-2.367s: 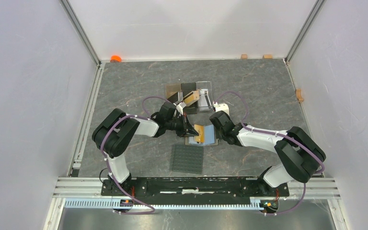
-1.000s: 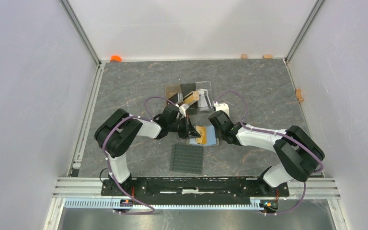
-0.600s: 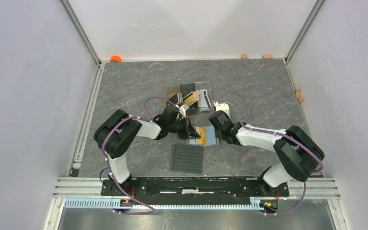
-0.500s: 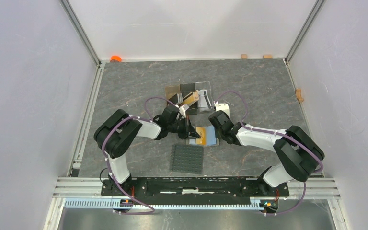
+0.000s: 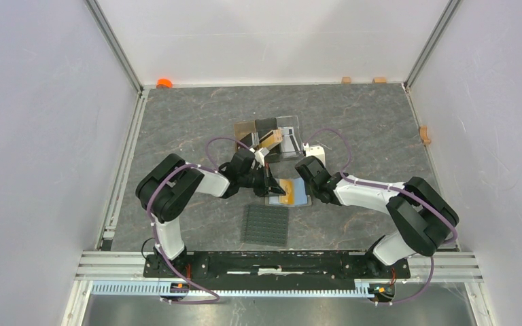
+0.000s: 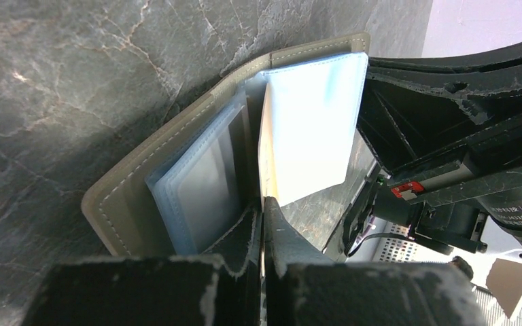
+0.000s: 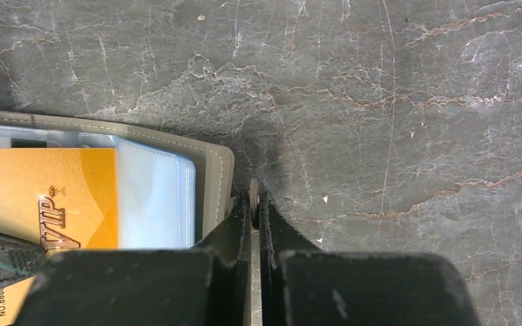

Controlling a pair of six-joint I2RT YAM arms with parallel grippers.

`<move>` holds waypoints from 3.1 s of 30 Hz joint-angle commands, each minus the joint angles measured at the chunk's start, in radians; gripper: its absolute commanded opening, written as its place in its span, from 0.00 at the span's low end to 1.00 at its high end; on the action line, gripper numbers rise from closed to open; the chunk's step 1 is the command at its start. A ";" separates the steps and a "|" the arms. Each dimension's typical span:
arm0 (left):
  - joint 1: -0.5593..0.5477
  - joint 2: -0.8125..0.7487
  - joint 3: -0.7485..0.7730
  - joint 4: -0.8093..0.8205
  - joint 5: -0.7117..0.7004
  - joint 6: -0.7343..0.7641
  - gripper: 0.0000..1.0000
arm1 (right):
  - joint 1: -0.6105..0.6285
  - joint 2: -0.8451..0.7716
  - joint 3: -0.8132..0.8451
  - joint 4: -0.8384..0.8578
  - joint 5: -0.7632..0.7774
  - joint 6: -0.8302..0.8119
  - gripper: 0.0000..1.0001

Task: Put the credit cards into the card holder
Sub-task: Insert the credit card into the card holder.

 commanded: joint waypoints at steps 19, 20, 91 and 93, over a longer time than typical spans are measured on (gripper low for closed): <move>-0.032 0.022 -0.060 -0.052 -0.064 -0.071 0.02 | -0.001 0.065 -0.012 -0.027 0.017 0.004 0.00; -0.033 0.019 -0.063 -0.059 -0.071 -0.071 0.02 | -0.001 0.065 -0.012 -0.028 0.018 0.005 0.00; -0.040 -0.190 -0.059 -0.146 -0.169 0.120 0.02 | -0.001 0.082 0.158 0.426 -0.337 -0.177 0.51; -0.041 -0.186 -0.061 -0.139 -0.165 0.119 0.02 | -0.001 0.128 0.176 0.488 -0.341 -0.178 0.51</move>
